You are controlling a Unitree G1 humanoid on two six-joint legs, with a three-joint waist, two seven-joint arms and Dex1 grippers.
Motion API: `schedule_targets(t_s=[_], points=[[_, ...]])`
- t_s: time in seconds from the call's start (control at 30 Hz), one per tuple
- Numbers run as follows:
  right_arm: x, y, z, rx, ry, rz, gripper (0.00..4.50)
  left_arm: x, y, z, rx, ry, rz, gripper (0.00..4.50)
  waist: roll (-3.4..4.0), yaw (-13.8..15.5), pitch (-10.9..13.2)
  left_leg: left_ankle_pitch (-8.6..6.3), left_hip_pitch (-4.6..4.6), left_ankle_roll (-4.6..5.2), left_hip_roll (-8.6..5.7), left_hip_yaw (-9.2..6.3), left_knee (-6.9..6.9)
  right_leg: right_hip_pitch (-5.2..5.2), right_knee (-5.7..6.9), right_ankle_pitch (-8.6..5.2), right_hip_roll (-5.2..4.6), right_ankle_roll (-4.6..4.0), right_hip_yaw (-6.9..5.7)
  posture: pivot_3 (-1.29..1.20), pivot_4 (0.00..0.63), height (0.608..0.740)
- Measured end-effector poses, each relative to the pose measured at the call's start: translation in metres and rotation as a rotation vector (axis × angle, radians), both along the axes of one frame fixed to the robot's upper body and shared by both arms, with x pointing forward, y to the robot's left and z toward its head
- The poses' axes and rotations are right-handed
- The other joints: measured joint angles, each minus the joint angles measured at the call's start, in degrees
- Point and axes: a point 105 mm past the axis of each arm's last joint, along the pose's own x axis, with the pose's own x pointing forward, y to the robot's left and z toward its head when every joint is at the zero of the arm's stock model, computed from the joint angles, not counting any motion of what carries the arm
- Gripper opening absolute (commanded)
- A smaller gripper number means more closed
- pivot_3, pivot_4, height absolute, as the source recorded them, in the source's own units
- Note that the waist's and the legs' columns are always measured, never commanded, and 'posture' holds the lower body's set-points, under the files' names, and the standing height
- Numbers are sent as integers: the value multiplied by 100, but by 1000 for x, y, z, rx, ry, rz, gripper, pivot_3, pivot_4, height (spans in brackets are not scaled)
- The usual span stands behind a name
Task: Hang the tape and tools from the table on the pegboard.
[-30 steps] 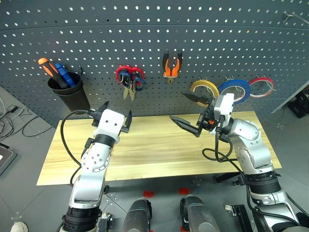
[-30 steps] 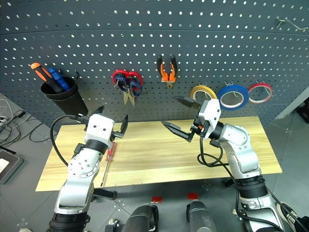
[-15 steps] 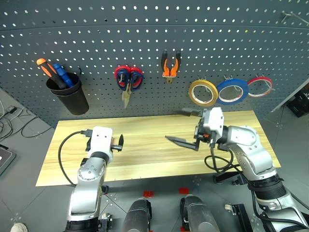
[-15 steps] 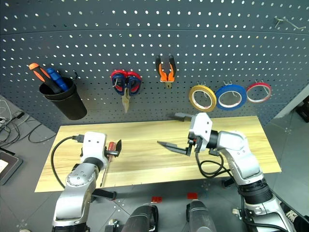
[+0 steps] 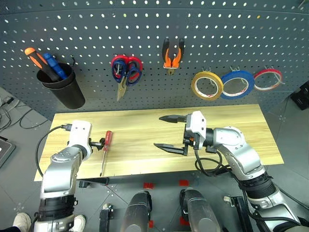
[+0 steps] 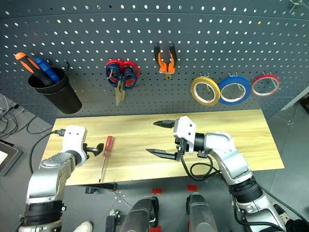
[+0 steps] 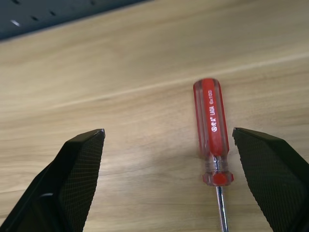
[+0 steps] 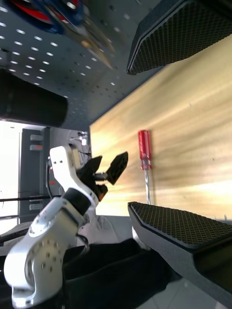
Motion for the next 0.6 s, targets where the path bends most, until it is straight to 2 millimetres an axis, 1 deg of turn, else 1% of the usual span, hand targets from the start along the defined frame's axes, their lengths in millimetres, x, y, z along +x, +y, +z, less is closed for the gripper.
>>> schedule_targets(t_s=[0.1,0.2,0.4,0.43,0.5,0.53,0.6], points=[[-1,2,-1,-3,14,5,4500,6,-2,-9,-48,48,-15,4486,-4,0,97,0,-2,0,1,1,0,-7,4,0,0,0,-3,-137,441,740],[0,4,0,7,21,1,4500,18,-7,-13,-87,82,-27,4486,-8,5,211,1,-5,-2,2,-1,0,-12,8,0,2,0,-7,-143,454,740],[2,8,4,16,25,-10,4500,36,-18,-7,-87,97,-69,4486,-12,0,351,3,-8,-4,2,12,1,-22,10,1,4,1,-12,-147,463,740],[2,8,4,17,25,-11,4500,39,-19,-5,-84,97,-76,4486,-12,0,365,3,-9,-5,2,13,1,-23,10,1,4,1,-13,-146,472,740],[3,8,5,20,23,-15,4500,43,-19,-1,-76,94,-84,4092,-13,-1,402,3,-8,-5,4,16,1,-24,11,1,4,1,-13,-146,472,740],[4,8,4,21,25,-20,4500,45,-18,2,-68,90,-87,3984,-13,-4,423,4,-8,-5,4,18,1,-26,14,1,4,1,-11,-149,474,740],[4,8,4,23,26,-25,4500,47,-18,3,-60,88,-91,3346,-10,-16,438,4,-8,-7,4,18,1,-29,14,1,4,1,-11,-147,477,740]])
